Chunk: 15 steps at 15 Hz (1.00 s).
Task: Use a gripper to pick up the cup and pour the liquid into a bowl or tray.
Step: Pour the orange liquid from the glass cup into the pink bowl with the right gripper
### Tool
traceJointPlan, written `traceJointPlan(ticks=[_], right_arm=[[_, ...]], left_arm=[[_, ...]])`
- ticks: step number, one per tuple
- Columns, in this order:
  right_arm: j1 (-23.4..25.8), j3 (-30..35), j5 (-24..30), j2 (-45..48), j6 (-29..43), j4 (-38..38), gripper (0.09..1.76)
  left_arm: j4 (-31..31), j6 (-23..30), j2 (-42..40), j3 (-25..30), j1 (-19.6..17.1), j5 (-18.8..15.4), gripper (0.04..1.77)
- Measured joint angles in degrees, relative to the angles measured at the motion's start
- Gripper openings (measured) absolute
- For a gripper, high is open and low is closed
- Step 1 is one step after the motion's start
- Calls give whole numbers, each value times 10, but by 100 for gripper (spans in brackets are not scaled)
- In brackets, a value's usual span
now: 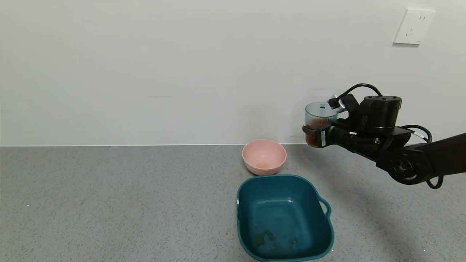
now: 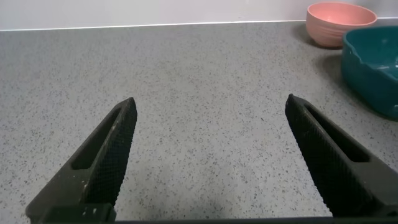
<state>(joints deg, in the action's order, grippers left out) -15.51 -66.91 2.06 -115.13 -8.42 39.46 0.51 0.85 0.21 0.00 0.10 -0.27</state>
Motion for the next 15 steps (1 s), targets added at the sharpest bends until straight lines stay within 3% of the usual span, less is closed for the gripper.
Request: traceJointPlan(ticks=[10, 15], right_arm=[[-25, -75, -12, -17, -85, -108, 135], [-44, -114, -29, -41, -119, -117, 135]], left_arm=[[0, 0, 0, 0, 0, 0, 172], [0, 0, 0, 0, 0, 0, 172]])
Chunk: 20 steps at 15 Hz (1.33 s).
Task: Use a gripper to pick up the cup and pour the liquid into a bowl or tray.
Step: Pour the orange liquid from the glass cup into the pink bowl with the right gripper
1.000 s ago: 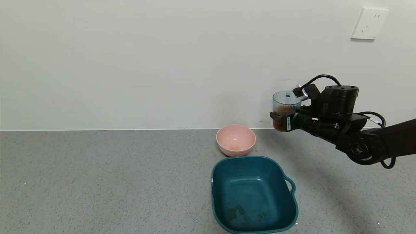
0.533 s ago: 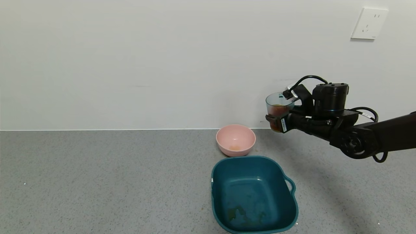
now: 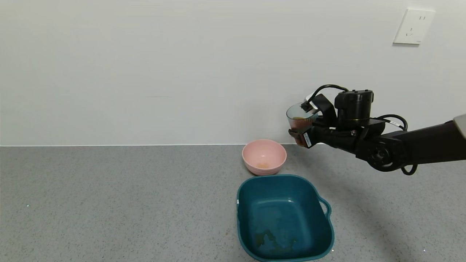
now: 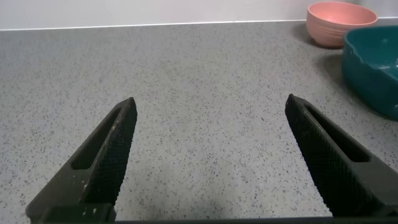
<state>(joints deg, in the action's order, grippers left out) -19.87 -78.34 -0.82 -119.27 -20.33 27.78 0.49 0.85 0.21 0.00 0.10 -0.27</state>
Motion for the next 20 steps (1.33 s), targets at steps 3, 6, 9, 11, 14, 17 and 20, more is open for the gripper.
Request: traceJointPlan(ticks=[3, 6, 9, 11, 14, 17, 20], right_arm=[[-5, -14, 0, -15, -24, -3, 135], [-8, -32, 0, -27, -36, -25, 135], [-14, -58, 0, -36, -40, -47, 135], [-15, -70, 0, -43, -44, -49, 135], [-18, -87, 0, -55, -46, -52, 135], [-20, -102, -1, -66, -55, -53, 135], [-20, -116, -11, -75, -70, -71, 135]], left_arm=[[0, 0, 0, 0, 0, 0, 172], [0, 0, 0, 0, 0, 0, 172], [0, 0, 0, 0, 0, 0, 172], [0, 0, 0, 0, 0, 0, 172], [0, 0, 0, 0, 0, 0, 172], [0, 0, 0, 0, 0, 0, 172], [0, 0, 0, 0, 0, 0, 172]])
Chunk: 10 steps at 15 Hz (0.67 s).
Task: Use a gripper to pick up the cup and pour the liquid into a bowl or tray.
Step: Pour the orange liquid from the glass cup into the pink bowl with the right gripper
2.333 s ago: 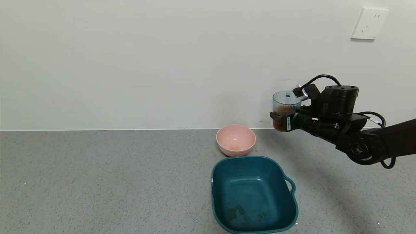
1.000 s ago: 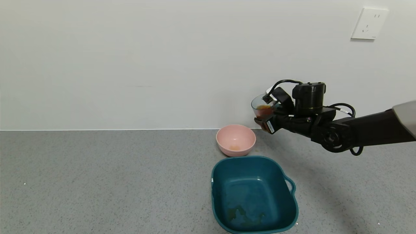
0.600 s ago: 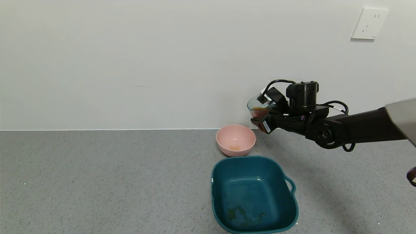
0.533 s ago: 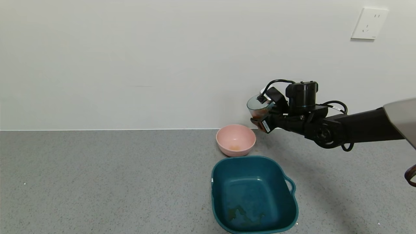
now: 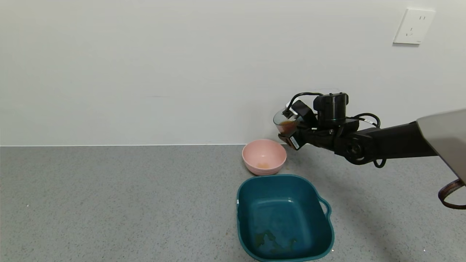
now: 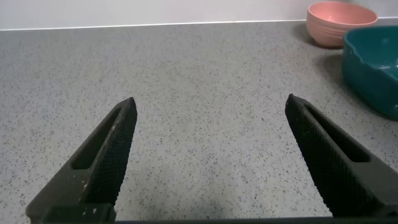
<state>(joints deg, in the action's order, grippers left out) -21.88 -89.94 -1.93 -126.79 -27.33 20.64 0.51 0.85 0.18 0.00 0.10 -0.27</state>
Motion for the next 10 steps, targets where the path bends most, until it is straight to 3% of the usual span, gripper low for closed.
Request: traceJointPlan(ticks=[10], right_arm=[[0, -25, -11, -14, -35, -30, 135]], left_arm=[[0, 0, 0, 0, 0, 0, 172]])
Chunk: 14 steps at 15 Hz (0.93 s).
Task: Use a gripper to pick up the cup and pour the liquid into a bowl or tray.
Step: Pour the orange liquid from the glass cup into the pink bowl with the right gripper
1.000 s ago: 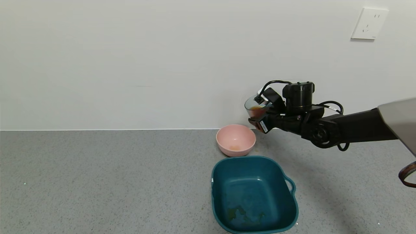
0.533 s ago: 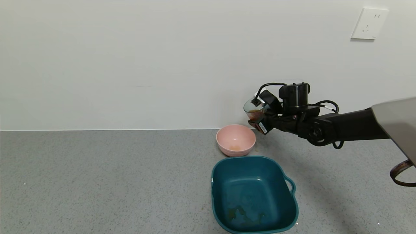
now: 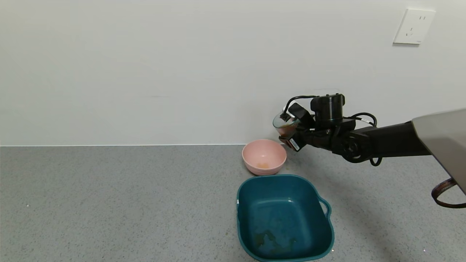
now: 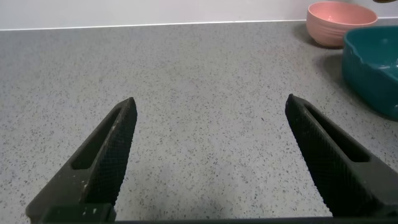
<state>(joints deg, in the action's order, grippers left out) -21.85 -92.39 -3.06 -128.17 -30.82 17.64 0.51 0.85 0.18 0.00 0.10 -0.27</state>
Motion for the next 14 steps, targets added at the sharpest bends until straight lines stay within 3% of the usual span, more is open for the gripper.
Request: traceJointPlan(ticks=[14], right_arm=[[-1, -22, -16, -3, -63, -48, 135]], left_arm=[[0, 0, 0, 0, 0, 0, 172]])
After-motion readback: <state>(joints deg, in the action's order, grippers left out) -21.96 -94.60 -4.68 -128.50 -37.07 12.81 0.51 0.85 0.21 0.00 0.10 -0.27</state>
